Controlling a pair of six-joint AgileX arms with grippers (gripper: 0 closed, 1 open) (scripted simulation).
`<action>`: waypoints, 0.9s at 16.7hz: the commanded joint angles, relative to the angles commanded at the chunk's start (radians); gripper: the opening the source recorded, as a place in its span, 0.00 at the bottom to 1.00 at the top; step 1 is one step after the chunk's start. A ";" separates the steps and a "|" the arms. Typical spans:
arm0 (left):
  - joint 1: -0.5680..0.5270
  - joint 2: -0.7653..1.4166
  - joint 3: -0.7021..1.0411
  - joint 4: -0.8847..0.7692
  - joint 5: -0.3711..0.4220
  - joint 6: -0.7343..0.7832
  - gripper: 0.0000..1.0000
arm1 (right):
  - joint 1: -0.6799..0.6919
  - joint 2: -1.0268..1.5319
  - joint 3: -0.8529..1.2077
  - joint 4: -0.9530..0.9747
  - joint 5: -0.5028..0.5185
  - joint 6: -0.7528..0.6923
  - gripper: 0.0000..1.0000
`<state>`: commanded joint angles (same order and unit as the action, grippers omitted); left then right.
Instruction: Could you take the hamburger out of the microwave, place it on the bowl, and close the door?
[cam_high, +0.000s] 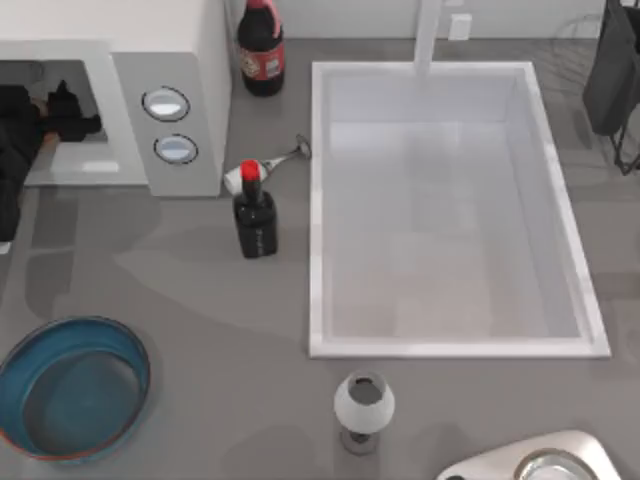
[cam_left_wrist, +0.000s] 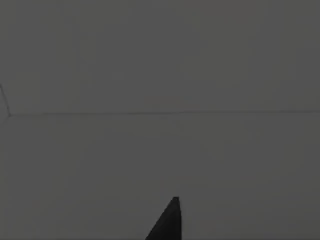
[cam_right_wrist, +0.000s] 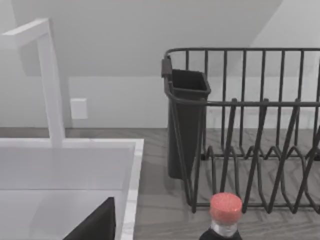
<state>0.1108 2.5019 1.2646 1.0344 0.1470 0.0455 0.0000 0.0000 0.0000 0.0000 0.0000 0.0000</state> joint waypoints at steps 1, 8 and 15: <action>0.005 -0.029 -0.080 0.046 0.005 0.001 0.00 | 0.000 0.000 0.000 0.000 0.000 0.000 1.00; 0.038 -0.196 -0.522 0.320 0.035 0.010 0.00 | 0.000 0.000 0.000 0.000 0.000 0.000 1.00; 0.037 -0.216 -0.565 0.354 0.038 0.012 0.00 | 0.000 0.000 0.000 0.000 0.000 0.000 1.00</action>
<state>0.1476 2.2856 0.6999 1.3886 0.1846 0.0577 0.0000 0.0000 0.0000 0.0000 0.0000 0.0000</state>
